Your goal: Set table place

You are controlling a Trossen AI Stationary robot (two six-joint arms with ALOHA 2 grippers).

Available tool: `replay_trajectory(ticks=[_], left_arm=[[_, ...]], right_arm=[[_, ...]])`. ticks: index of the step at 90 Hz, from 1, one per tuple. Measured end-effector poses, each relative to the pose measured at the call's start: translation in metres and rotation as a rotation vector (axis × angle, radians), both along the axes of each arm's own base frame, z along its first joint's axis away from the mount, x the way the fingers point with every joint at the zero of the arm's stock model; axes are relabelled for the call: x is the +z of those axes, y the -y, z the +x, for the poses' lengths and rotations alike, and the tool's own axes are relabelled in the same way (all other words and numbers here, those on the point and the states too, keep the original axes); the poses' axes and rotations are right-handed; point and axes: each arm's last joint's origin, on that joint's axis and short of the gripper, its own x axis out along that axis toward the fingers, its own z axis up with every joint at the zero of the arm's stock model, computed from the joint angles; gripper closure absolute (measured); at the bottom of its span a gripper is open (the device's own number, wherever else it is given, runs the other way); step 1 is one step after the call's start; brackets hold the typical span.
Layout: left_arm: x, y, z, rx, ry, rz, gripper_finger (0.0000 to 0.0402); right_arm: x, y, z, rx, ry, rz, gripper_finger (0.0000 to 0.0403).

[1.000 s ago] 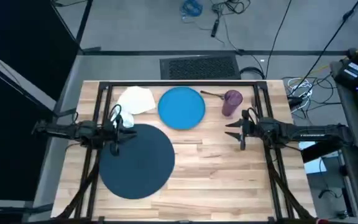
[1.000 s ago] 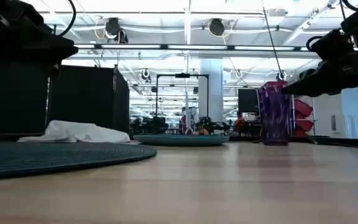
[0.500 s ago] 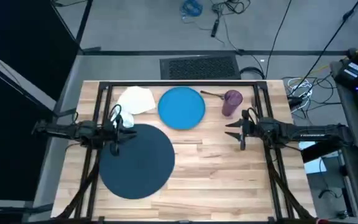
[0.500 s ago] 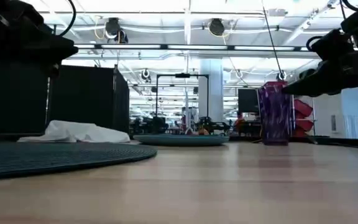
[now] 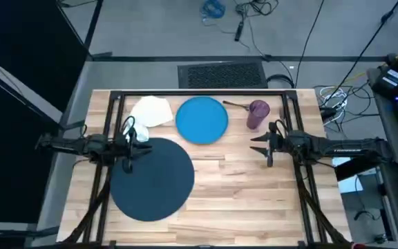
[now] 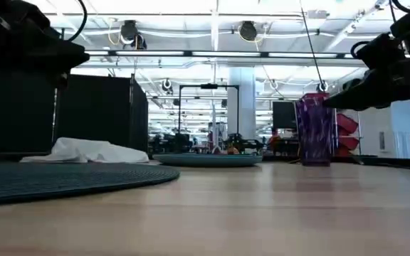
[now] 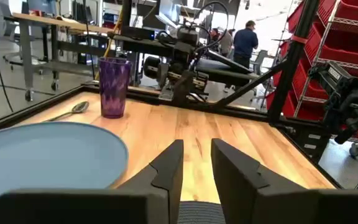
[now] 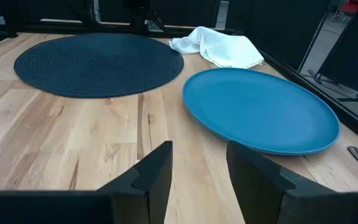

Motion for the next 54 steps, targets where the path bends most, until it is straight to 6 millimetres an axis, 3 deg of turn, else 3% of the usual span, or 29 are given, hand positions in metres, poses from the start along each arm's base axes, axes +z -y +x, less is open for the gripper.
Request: replay_trajectory(ticks=[37, 54], left_arm=[[0.005, 0.0, 0.0, -0.003, 0.05, -0.075, 0.0333], [0.014, 0.0, -0.001, -0.004, 0.144, -0.092, 0.0333]], right_arm=[[0.0, 0.0, 0.0, 0.0, 0.005, -0.001, 0.0264], [0.013, 0.0, 0.002, -0.011, 0.142, 0.041, 0.0264]])
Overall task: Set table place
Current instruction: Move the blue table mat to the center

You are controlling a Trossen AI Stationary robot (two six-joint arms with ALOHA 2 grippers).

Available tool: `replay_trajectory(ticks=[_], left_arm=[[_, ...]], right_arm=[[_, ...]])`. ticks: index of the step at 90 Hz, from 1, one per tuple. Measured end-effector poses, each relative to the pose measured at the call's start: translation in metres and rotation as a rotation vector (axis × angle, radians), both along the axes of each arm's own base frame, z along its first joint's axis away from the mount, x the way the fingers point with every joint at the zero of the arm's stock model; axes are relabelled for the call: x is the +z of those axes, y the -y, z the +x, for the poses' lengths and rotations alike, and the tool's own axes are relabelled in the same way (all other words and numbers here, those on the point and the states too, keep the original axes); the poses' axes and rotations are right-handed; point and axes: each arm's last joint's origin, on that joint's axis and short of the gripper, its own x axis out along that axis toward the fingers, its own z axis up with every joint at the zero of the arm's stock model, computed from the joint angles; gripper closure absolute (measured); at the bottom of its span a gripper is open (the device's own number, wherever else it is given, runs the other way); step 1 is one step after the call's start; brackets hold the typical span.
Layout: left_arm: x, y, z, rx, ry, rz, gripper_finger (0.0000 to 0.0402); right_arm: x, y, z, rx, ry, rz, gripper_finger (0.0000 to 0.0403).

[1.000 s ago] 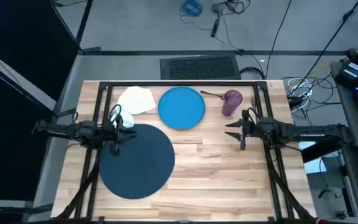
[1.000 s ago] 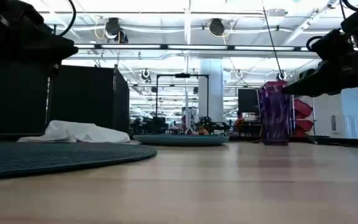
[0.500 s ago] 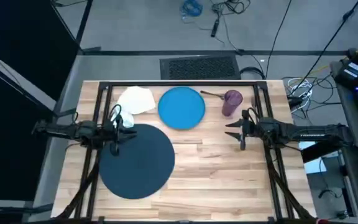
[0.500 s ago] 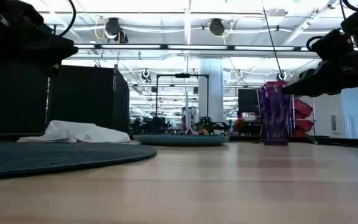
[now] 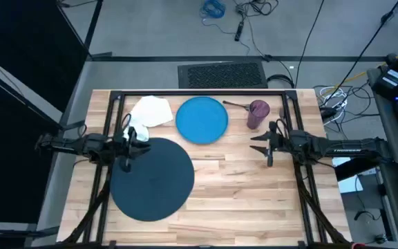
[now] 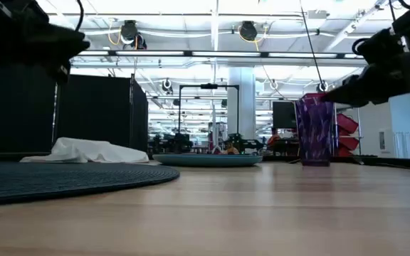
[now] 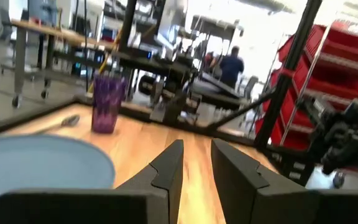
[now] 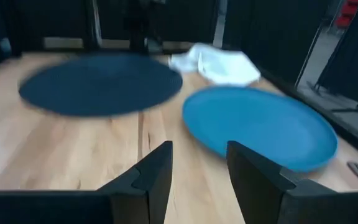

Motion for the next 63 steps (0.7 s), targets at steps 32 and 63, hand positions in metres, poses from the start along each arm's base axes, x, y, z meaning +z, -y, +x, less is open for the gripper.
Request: replay_trajectory(ticks=[32, 63], left_arm=[[0.026, -0.01, -0.008, 0.308, 0.171, -0.011, 0.0333], [0.094, -0.022, -0.027, 0.549, 0.262, 0.108, 0.0333]], right_arm=[[0.046, 0.001, -0.006, -0.05, 0.471, -0.048, 0.0264], [0.106, 0.009, -0.008, -0.246, 0.544, -0.144, 0.0264]])
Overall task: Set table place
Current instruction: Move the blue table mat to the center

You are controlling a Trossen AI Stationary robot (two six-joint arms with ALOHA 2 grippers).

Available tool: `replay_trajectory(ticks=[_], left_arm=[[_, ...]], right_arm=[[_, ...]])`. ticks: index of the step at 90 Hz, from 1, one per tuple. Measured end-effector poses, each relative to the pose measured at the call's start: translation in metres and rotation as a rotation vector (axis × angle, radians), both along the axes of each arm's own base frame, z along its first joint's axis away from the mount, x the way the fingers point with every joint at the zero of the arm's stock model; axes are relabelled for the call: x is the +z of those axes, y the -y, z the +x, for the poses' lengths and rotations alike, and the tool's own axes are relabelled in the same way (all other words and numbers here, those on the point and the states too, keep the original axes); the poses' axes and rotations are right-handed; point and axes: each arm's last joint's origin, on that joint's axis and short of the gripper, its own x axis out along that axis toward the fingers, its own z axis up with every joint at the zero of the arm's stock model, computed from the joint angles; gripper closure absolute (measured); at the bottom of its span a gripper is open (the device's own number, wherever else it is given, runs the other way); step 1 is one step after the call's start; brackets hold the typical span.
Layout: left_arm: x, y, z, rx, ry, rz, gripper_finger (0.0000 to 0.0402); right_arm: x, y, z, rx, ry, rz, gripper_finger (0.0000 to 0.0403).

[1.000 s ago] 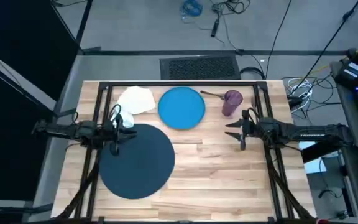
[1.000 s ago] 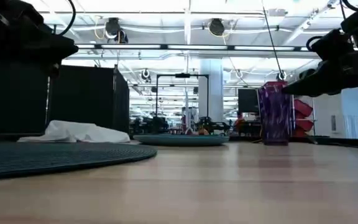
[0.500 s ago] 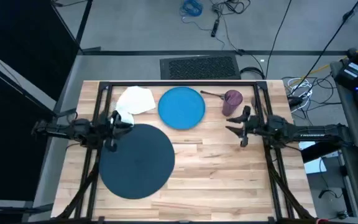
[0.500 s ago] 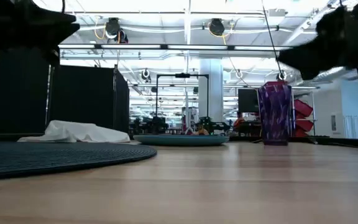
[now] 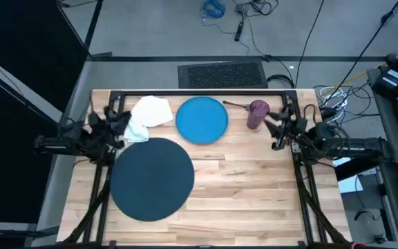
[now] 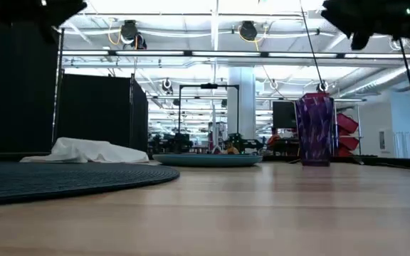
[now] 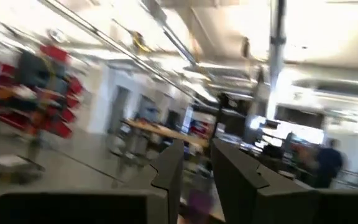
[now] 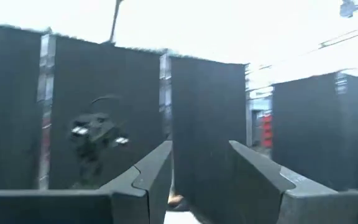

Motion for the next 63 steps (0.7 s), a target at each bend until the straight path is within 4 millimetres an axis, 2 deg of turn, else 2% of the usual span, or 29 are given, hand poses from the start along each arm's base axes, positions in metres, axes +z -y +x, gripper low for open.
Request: replay_trajectory(ticks=[20, 26, 35, 48, 63], left_arm=[[0.049, -0.006, 0.005, 0.233, 0.009, 0.098, 0.0334], [0.06, -0.007, 0.01, 0.275, 0.012, 0.112, 0.0334], [0.072, -0.007, 0.025, 0.28, -0.067, 0.219, 0.0334], [0.08, -0.01, 0.053, 0.287, -0.221, 0.28, 0.0334], [0.075, -0.017, 0.084, 0.281, -0.485, 0.288, 0.0334]], right_arm=[[0.046, 0.014, 0.013, -0.144, -0.101, -0.035, 0.0264], [0.056, 0.018, 0.021, -0.176, -0.129, -0.063, 0.0264], [0.068, 0.024, 0.036, -0.189, -0.16, -0.066, 0.0264], [0.073, 0.035, 0.064, -0.19, -0.223, -0.033, 0.0264], [0.069, 0.05, 0.098, -0.178, -0.364, 0.024, 0.0264]])
